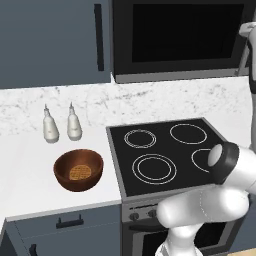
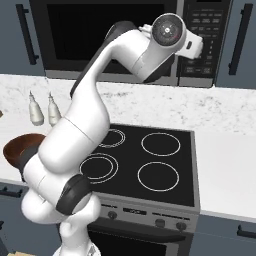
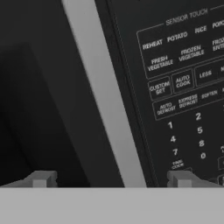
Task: Open the microwave, place the bowl with waffle inside the microwave, then close the microwave door and turn it on.
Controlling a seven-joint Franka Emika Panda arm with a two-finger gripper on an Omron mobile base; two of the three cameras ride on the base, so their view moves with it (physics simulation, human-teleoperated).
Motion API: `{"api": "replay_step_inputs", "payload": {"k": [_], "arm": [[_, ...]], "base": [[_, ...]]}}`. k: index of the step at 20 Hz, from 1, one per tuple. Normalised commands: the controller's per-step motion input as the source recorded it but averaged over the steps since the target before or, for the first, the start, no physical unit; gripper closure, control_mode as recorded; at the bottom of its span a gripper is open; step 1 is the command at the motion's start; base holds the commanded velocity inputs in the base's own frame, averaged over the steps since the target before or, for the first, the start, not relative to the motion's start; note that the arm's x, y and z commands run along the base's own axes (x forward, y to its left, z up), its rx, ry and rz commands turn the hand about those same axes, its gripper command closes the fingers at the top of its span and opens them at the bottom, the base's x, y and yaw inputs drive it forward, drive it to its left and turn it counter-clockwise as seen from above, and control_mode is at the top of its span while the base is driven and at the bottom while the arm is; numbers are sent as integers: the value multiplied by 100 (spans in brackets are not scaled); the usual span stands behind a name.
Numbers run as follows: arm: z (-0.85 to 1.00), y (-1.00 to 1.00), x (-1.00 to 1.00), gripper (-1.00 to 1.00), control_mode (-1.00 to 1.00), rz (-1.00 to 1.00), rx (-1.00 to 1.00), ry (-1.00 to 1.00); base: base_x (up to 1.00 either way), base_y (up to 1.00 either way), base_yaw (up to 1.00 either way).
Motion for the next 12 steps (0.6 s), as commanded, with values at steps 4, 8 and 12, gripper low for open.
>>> {"api": "replay_step_inputs", "payload": {"k": [4, 8, 12], "arm": [[-1, -6, 23, -100, -100, 0, 0, 0], [-9, 0, 27, -100, -100, 0, 0, 0], [-12, -1, 23, -100, -100, 0, 0, 0]], "base": [[0, 0, 0], [0, 0, 0], [0, 0, 0]]}}
